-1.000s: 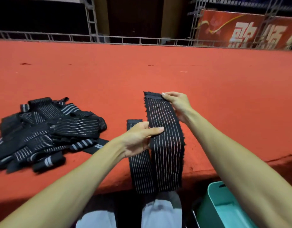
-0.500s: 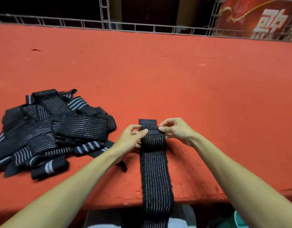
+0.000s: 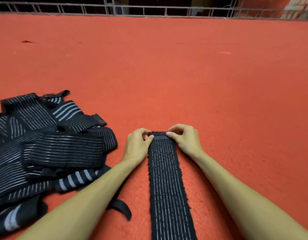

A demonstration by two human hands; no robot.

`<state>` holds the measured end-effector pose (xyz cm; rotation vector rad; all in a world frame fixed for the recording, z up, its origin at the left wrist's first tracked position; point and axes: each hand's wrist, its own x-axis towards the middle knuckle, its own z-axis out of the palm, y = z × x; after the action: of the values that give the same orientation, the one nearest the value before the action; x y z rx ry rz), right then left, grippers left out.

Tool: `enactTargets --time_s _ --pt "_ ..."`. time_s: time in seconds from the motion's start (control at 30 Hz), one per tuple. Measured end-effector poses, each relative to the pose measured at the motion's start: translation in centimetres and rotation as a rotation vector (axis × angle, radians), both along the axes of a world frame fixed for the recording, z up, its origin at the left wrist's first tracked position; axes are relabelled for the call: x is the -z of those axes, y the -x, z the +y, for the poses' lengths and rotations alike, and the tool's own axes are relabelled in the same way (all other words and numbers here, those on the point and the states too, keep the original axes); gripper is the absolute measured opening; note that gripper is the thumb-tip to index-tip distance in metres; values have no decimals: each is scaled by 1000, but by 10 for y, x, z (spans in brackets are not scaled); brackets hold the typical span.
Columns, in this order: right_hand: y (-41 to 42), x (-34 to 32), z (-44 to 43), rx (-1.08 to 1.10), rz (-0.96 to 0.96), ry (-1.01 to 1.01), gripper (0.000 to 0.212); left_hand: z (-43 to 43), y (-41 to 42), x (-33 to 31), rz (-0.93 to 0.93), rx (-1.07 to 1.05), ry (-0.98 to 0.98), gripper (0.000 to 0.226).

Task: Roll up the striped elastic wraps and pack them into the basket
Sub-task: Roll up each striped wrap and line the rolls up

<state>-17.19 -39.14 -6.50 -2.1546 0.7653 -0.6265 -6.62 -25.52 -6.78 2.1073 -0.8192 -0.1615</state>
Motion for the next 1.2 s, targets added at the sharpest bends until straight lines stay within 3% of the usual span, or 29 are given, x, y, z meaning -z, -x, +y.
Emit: enactTargets --time_s 0.07,0.37,0.6,0.93,0.97,1.1,1.2 --pt "-2 5 0 17 -10 44 0 -3 0 8 -41 -13 2 21" --pt "-4 8 1 40 81 167 20 -8 0 5 -130 15 -114 32" --pt "-3 7 4 22 80 155 15 -7 -1 6 -162 29 -117 17" --pt "-2 -4 7 -42 60 113 10 -2 -4 -16 -505 265 -293 25" --pt "1 -11 8 -38 30 121 10 -1 -2 -24 -468 295 -245 24" --pt "16 -51 21 -50 -64 115 14 13 11 -64 -18 336 -3 17" --pt "31 -85 35 -80 -85 134 16 31 20 -89 32 347 68 19"
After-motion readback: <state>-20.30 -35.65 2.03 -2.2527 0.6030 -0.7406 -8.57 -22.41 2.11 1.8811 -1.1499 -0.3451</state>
